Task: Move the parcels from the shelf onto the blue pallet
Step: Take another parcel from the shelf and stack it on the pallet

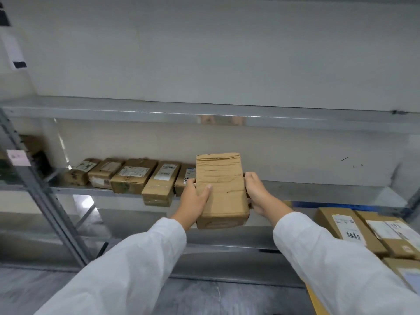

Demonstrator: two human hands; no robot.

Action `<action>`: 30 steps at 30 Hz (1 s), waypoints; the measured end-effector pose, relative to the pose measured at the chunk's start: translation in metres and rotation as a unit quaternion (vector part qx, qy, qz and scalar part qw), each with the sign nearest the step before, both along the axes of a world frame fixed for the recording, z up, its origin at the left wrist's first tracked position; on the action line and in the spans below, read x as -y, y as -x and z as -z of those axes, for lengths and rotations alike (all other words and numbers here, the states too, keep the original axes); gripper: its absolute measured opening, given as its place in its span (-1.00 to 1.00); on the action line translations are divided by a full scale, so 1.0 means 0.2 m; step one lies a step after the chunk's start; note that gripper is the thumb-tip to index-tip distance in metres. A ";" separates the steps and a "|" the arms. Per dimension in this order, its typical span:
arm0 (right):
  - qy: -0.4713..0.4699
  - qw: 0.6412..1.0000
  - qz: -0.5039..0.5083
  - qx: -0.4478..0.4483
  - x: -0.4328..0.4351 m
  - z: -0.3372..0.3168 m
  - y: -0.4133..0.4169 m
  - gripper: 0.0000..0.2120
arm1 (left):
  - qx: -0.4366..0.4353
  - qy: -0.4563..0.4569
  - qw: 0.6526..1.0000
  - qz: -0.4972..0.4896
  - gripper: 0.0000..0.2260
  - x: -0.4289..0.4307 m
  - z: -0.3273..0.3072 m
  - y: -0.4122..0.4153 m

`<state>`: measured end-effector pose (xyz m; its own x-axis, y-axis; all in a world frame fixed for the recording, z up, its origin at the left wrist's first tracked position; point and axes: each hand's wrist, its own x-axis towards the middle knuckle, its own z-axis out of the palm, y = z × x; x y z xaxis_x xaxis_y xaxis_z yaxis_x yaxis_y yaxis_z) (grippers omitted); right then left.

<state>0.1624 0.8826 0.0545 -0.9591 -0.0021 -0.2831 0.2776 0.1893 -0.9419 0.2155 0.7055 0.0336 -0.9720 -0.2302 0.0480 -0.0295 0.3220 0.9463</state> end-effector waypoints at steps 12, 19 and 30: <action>0.061 0.992 -0.090 0.068 0.01 -0.10 -0.23 -0.26 | -0.053 -0.060 0.997 -0.019 -0.54 0.05 -0.13 -0.25; 0.074 0.991 -0.092 0.069 -0.02 -0.12 -0.23 -0.07 | 0.003 -0.044 0.999 0.010 -0.86 0.06 -0.10 -0.24; -0.014 0.996 -0.075 0.051 0.08 -0.07 -0.29 -0.21 | 0.162 -0.139 0.976 0.050 -0.28 0.08 -0.06 -0.28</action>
